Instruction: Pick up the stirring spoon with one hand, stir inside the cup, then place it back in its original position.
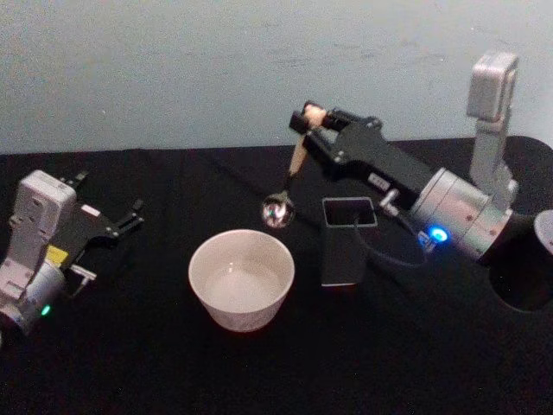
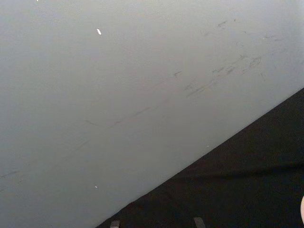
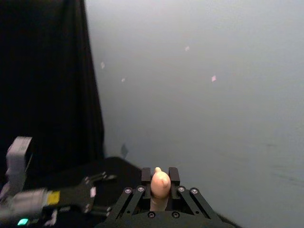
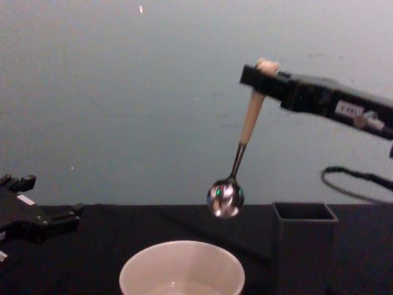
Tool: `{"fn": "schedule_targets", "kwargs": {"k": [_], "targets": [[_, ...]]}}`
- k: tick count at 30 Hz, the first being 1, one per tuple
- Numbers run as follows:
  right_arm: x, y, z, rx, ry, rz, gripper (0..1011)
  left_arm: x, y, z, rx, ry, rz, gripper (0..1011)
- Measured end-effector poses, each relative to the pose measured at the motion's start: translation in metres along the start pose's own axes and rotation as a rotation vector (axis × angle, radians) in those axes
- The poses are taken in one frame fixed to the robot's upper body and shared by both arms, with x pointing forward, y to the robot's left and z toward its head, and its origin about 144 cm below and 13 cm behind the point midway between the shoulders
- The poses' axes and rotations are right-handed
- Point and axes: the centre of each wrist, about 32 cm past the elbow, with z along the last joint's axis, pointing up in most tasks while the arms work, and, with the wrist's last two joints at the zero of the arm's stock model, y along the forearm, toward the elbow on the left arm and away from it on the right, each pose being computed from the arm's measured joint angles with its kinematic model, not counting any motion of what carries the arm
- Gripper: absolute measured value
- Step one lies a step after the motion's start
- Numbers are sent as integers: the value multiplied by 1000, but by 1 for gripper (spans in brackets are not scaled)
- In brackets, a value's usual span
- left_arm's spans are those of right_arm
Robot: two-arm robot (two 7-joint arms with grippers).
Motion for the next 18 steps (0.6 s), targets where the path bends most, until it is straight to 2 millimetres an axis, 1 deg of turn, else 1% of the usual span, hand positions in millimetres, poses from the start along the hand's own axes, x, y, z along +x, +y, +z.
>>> {"fn": "schedule_targets", "kwargs": {"k": [11, 18], "targets": [[-9, 1, -22, -87, -28, 110, 212, 0, 0, 0, 0, 0, 0, 1001], [-14, 4, -33, -124, -24, 153, 212, 0, 0, 0, 0, 0, 0, 1001]]}}
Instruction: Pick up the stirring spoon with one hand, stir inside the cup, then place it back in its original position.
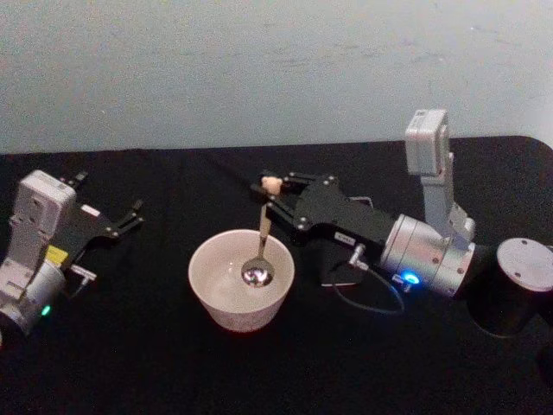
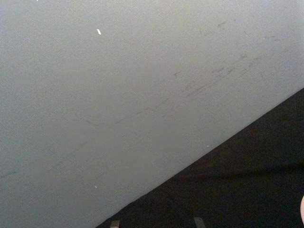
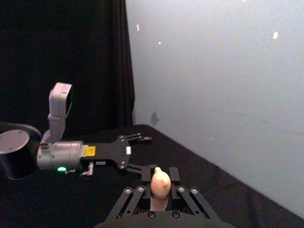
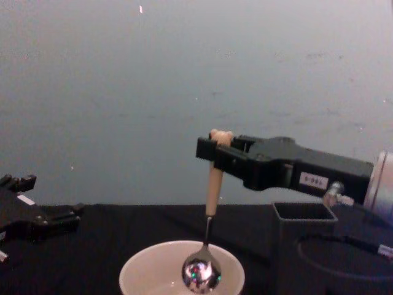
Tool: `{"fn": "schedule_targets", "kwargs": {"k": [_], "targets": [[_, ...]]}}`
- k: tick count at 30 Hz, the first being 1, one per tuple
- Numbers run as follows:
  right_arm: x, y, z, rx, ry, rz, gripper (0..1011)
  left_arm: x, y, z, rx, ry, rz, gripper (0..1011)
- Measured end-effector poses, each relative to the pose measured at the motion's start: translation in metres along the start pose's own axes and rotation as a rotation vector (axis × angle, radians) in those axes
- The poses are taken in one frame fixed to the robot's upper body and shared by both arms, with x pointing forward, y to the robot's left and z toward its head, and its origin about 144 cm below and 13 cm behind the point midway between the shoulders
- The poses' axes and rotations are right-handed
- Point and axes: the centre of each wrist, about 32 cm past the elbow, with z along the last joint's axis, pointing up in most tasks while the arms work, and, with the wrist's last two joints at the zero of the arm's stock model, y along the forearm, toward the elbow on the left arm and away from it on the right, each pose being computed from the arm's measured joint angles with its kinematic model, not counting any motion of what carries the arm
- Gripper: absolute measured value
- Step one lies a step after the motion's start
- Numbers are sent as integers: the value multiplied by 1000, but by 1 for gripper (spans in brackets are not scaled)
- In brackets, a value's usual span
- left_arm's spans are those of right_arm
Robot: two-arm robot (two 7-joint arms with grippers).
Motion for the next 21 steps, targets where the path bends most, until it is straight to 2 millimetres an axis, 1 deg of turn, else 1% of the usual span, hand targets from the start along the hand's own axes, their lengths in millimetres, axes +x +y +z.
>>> {"fn": "schedule_targets", "kwargs": {"k": [6, 14, 21], "targets": [[-3, 7, -7, -19, 9, 27, 212, 0, 0, 0, 0, 0, 0, 1001], [-7, 21, -15, -34, 20, 59, 212, 0, 0, 0, 0, 0, 0, 1001], [-4, 34, -20, -40, 13, 50, 212, 0, 0, 0, 0, 0, 0, 1001]]}}
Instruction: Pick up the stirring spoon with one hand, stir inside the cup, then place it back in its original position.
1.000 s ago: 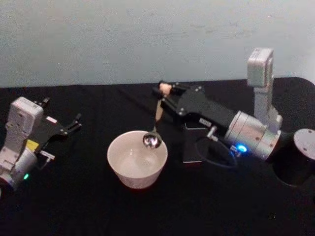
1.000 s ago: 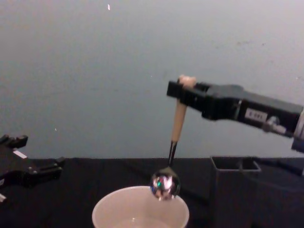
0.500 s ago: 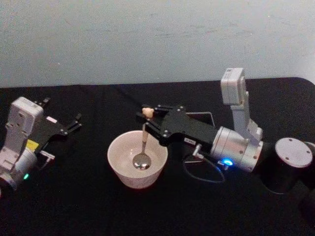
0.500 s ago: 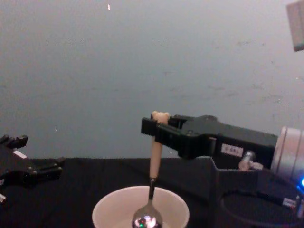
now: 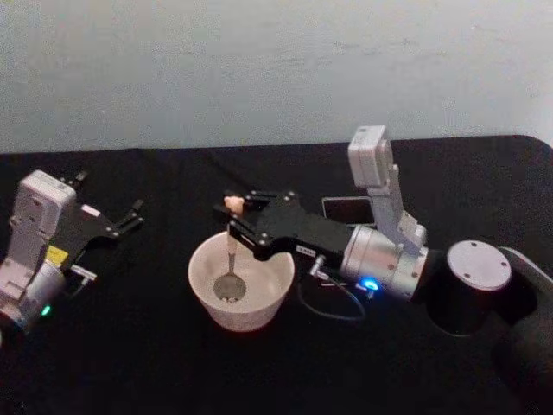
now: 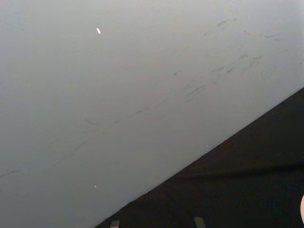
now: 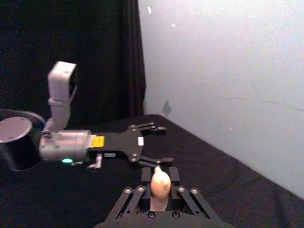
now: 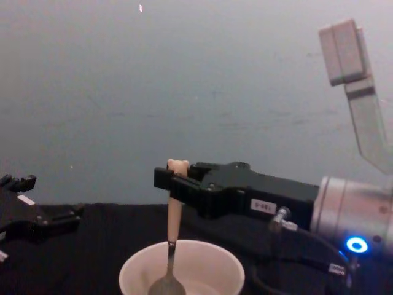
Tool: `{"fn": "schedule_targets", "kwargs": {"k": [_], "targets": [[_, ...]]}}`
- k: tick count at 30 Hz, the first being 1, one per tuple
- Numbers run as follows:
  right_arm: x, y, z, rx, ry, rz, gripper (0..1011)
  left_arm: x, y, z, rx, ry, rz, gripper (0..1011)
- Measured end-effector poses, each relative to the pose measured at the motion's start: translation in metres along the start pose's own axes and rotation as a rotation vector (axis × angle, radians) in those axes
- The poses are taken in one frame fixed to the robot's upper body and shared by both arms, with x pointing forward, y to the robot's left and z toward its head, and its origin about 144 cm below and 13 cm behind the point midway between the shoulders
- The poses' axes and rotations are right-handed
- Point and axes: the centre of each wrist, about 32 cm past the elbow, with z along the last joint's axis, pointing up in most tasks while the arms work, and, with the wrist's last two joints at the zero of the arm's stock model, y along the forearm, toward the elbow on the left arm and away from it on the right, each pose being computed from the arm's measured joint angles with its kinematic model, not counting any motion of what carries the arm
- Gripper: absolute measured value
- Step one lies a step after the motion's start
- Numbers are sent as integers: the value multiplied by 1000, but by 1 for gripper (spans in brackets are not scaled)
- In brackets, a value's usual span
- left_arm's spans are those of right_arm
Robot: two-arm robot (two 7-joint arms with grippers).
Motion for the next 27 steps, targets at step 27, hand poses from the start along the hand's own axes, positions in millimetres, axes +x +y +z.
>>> {"fn": "schedule_targets", "kwargs": {"k": [27], "targets": [[15, -24, 4, -11, -18, -141, 212, 0, 0, 0, 0, 0, 0, 1001]]}}
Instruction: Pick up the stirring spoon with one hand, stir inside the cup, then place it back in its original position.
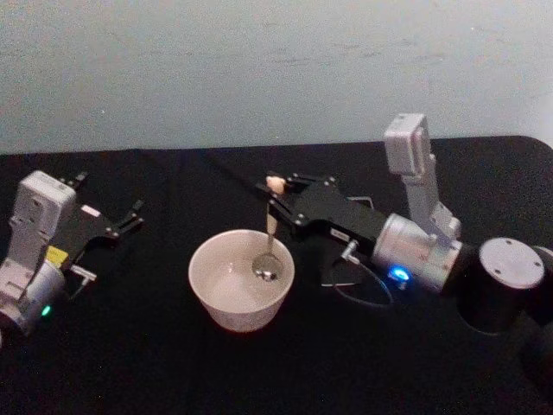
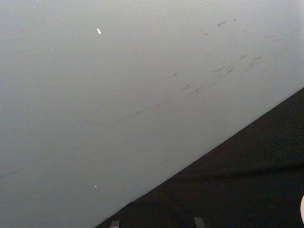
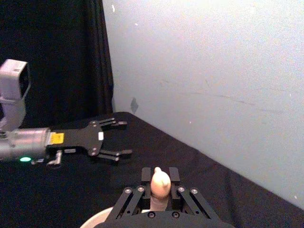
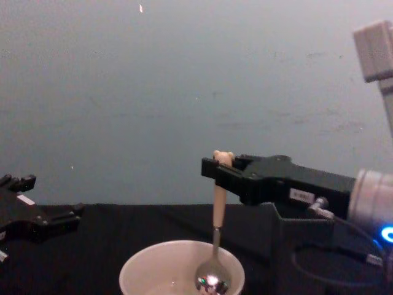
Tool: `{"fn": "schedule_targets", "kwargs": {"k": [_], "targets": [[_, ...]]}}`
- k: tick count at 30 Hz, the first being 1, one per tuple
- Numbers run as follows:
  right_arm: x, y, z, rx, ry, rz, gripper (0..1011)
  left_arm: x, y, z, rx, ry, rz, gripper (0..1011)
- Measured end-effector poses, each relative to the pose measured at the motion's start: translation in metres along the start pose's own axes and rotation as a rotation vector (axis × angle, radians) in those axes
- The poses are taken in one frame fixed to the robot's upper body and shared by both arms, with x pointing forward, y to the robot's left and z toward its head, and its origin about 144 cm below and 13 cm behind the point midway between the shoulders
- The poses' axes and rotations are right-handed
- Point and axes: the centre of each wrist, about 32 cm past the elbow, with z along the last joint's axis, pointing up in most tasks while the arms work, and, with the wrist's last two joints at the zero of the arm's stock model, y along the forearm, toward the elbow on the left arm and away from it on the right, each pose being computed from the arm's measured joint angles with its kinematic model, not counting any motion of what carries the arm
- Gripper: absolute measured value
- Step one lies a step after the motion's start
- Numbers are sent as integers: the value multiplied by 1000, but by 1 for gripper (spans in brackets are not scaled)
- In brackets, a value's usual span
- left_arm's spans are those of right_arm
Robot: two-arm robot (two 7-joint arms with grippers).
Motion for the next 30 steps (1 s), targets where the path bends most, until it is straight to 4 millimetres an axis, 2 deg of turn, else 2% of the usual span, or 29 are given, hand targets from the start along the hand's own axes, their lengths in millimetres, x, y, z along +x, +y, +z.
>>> {"fn": "schedule_targets", "kwargs": {"k": [6, 13, 21, 30], "targets": [[-12, -17, 0, -14, 47, 35, 212, 0, 0, 0, 0, 0, 0, 1001], [-24, -16, -4, -26, 88, 84, 212, 0, 0, 0, 0, 0, 0, 1001], [-33, 2, -8, -15, 102, 115, 212, 0, 0, 0, 0, 0, 0, 1001], [-28, 28, -17, -28, 83, 85, 212, 0, 0, 0, 0, 0, 0, 1001]]}}
